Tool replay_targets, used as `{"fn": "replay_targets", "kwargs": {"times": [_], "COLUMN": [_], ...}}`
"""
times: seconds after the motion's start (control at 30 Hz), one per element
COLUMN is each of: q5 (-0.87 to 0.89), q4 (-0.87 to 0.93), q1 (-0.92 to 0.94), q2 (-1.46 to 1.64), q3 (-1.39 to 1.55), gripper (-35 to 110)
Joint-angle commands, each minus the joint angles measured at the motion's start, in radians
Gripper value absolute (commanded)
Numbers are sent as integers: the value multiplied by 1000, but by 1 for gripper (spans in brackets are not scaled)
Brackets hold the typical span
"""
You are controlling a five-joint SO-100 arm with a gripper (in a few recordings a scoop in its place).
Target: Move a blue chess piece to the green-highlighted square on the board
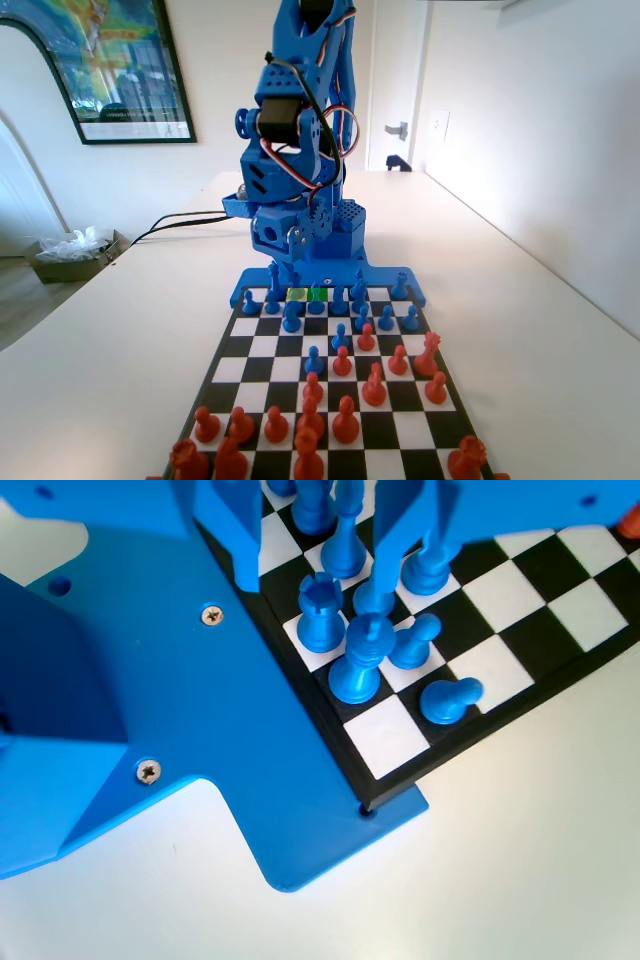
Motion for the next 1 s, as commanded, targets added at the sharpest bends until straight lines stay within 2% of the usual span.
{"fn": "replay_targets", "kwargs": {"times": [0.0, 0.97], "q5": [-371, -379], "q4": [8, -209], "q1": [9, 8], "q2": [0, -83], "q3": [-31, 97], "gripper": [14, 12]}}
